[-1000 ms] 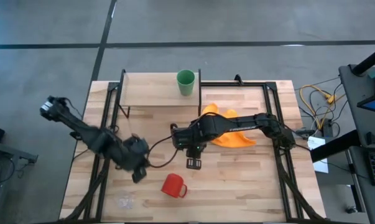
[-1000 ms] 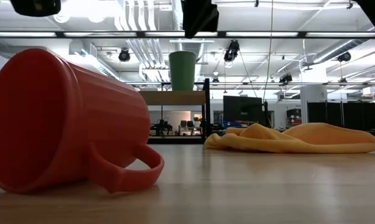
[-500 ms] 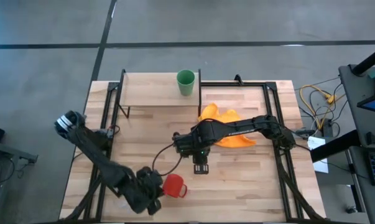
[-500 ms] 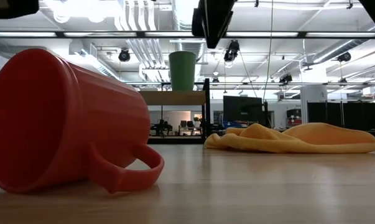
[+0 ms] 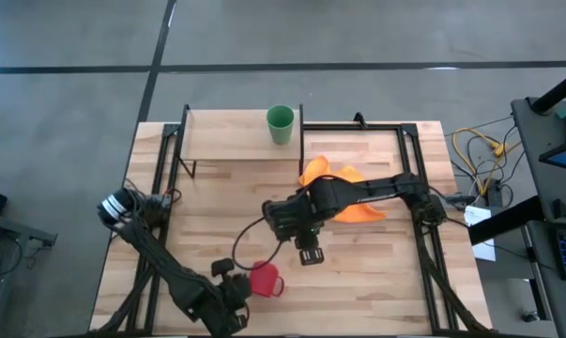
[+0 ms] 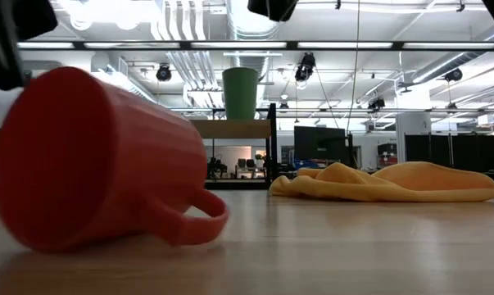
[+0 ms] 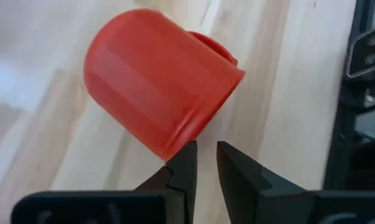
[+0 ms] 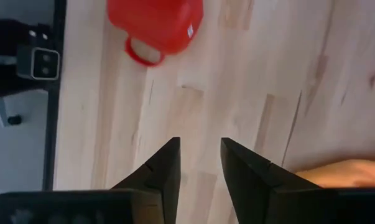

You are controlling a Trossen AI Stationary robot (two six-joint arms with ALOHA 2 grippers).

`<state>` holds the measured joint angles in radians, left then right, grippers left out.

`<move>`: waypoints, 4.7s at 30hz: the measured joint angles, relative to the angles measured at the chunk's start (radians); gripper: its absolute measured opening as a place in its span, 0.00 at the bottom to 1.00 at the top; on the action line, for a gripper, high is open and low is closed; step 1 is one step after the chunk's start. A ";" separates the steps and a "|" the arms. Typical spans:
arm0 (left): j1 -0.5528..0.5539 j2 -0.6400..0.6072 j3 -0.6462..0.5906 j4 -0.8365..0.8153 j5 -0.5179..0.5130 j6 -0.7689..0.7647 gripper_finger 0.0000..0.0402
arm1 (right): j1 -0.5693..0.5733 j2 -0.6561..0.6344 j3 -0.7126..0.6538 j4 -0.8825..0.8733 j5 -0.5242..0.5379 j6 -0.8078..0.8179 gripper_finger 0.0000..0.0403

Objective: Stack small to large cups/mugs on shelf
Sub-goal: Put the red mug on the shelf

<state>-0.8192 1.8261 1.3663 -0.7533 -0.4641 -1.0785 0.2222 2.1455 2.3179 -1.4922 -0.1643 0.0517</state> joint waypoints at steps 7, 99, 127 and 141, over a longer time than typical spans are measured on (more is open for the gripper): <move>0.001 0.004 0.000 -0.024 -0.123 0.018 0.12 | 0.000 -0.041 0.005 0.003 0.004 0.016 0.27; 0.100 0.105 0.034 0.039 -0.255 0.044 0.12 | 0.024 -0.035 -0.589 0.635 -0.212 0.293 0.27; 0.070 0.102 0.168 -0.011 -0.132 0.140 0.12 | 0.002 -0.033 -0.655 0.857 -0.176 0.332 0.27; 0.058 0.177 0.214 -0.095 -0.159 0.178 0.12 | -0.015 -0.033 -0.655 0.877 -0.174 0.314 0.27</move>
<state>-0.7607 2.0033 1.5803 -0.8487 -0.6228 -0.9007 0.2069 2.1128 1.6634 -0.6147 -0.3382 0.3653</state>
